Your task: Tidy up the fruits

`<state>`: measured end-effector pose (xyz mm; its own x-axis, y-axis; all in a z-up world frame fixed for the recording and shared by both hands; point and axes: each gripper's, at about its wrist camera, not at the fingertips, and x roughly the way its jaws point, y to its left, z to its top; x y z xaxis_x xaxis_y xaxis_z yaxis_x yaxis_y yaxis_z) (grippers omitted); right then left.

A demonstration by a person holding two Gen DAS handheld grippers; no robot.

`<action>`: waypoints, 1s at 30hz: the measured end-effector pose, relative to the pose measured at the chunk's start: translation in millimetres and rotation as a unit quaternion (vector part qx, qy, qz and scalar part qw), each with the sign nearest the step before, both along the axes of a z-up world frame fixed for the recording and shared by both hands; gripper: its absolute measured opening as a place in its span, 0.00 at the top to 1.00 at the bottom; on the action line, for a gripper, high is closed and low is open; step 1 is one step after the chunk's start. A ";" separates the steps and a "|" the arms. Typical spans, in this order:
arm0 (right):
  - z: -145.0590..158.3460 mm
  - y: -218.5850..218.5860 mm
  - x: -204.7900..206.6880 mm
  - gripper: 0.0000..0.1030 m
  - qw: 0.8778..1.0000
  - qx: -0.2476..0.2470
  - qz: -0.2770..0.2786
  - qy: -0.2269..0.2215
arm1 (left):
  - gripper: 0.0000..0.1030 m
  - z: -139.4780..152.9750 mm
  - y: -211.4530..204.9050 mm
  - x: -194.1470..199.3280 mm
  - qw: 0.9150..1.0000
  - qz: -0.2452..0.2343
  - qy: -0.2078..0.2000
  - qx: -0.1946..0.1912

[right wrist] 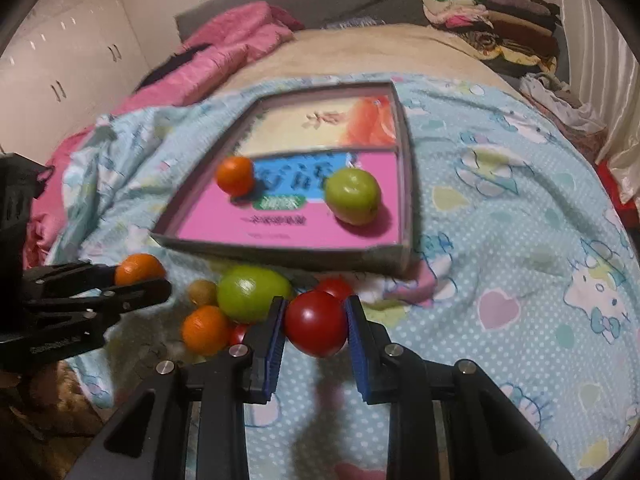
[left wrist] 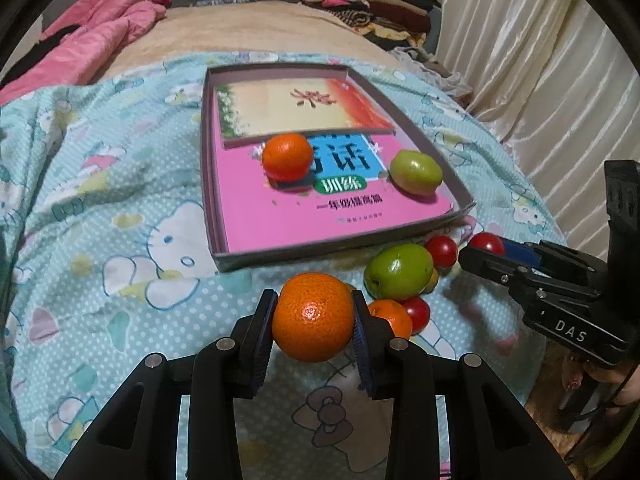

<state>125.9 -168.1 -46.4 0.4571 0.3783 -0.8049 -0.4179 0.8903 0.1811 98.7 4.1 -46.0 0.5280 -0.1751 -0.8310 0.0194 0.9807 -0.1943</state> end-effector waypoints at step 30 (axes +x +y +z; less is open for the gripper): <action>39.6 23.0 7.5 0.71 0.994 0.027 0.032 -0.100 | 0.65 21.3 0.4 16.5 0.999 0.027 -0.042 0.008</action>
<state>133.4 -145.1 -6.8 0.5789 0.4529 -0.6781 -0.5067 0.8513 0.1360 115.2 4.5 -24.7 0.6036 -0.1316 -0.7863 -0.0185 0.9837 -0.1788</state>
